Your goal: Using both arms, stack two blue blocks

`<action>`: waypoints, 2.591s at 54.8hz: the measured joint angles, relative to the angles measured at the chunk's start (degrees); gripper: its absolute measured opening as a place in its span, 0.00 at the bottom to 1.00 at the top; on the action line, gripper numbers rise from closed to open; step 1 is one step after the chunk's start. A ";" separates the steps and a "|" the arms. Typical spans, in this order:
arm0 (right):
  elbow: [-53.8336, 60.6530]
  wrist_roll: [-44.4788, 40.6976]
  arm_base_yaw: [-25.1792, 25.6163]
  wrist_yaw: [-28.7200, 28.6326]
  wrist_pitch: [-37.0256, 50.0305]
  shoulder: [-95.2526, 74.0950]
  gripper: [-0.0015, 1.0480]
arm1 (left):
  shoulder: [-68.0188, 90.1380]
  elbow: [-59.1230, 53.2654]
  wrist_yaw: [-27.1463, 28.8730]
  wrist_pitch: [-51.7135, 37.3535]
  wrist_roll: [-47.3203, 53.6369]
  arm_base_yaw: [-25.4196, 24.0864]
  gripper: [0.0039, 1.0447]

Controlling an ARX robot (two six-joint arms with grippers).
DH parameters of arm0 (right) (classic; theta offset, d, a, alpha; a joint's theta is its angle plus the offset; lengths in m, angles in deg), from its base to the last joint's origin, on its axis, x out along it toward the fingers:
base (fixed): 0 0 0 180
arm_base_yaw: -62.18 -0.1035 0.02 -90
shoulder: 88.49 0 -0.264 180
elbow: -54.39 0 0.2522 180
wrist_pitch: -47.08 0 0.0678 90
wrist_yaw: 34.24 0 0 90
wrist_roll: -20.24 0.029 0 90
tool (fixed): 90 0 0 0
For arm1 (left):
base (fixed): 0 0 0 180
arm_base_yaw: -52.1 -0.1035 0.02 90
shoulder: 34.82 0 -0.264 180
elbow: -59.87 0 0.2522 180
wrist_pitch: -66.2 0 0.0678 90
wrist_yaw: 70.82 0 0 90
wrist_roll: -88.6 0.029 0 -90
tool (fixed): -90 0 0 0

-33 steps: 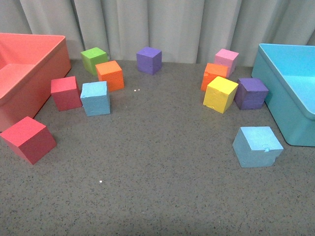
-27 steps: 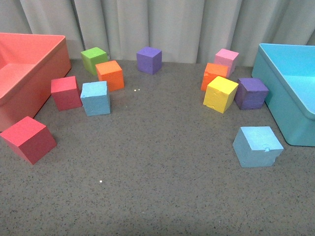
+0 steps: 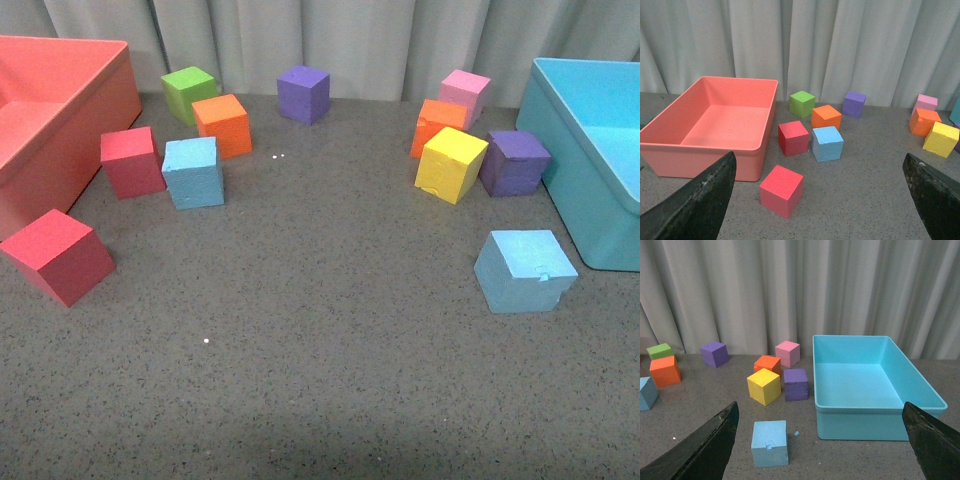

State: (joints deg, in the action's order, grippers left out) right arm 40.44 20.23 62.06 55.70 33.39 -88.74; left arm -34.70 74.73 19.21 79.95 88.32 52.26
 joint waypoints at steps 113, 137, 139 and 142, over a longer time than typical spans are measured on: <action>0.00 0.00 0.00 0.00 0.00 0.00 0.91 | 0.00 0.00 0.00 0.00 0.00 -0.02 0.94; 0.00 0.00 0.00 -0.02 0.00 0.00 0.91 | 0.00 0.00 0.00 0.00 0.00 0.00 0.94; 0.00 0.00 0.00 -0.02 0.00 0.00 0.91 | 0.00 0.00 0.00 0.00 0.00 -0.02 0.94; -0.98 -1.75 -1.33 5.05 -2.86 -1.25 0.91 | 0.00 0.00 0.00 0.00 0.00 -0.02 0.94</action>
State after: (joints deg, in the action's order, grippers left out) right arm 39.46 18.48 60.72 60.75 30.53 -89.99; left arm -34.70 74.73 19.21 79.95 88.32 52.24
